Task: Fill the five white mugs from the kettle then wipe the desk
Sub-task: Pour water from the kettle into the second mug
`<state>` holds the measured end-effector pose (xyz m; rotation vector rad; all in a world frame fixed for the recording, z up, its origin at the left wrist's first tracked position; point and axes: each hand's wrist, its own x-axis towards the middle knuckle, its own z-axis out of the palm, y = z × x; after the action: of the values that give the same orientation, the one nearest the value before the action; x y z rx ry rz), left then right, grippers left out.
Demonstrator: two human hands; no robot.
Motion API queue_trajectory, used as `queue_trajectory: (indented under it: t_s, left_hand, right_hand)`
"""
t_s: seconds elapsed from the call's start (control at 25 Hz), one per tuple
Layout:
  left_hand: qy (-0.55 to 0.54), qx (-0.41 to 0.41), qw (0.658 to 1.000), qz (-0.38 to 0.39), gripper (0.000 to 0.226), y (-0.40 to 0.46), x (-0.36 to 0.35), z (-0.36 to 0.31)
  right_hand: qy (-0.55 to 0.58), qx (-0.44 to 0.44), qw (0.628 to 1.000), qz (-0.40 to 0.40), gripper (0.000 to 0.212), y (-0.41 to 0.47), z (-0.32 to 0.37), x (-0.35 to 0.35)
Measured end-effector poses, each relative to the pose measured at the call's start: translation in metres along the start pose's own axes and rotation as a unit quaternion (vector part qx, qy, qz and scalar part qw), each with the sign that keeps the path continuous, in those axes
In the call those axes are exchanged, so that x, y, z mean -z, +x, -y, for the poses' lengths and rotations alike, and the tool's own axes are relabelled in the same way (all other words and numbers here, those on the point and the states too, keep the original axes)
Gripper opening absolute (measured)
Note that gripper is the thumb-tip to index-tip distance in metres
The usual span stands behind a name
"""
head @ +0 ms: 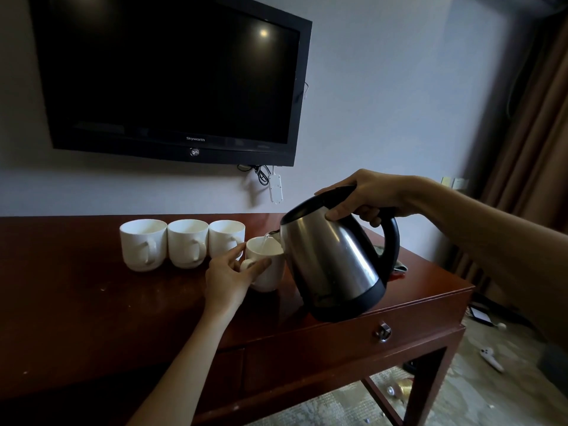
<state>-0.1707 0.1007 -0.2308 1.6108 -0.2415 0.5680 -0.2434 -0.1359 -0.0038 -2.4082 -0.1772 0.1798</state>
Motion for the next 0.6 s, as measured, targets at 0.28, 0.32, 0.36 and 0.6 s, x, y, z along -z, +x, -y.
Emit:
queue_trajectory:
  t_s: [0.28, 0.32, 0.36, 0.6]
  left_hand:
    - [0.000, -0.005, 1.000, 0.000, 0.068, 0.0002, -0.0006, 0.0008]
    - [0.000, -0.007, 1.000, 0.000, 0.068, 0.0004, -0.0005, 0.0009]
    - [0.001, -0.008, 1.000, 0.000, 0.068, 0.0006, -0.0006, 0.0014]
    - [-0.011, -0.003, 1.000, 0.001, 0.072, 0.0022, -0.0013, 0.0033]
  right_hand:
    - [-0.002, -0.005, 1.000, -0.002, 0.047, 0.0010, 0.0003, -0.0003]
    - [-0.003, -0.006, 1.000, -0.001, 0.047, 0.0011, 0.0006, -0.0004]
    - [-0.003, -0.006, 1.000, 0.000, 0.047, 0.0013, 0.0007, -0.0003]
    - [-0.004, -0.009, 1.000, 0.003, 0.047, 0.0010, 0.0014, -0.0004]
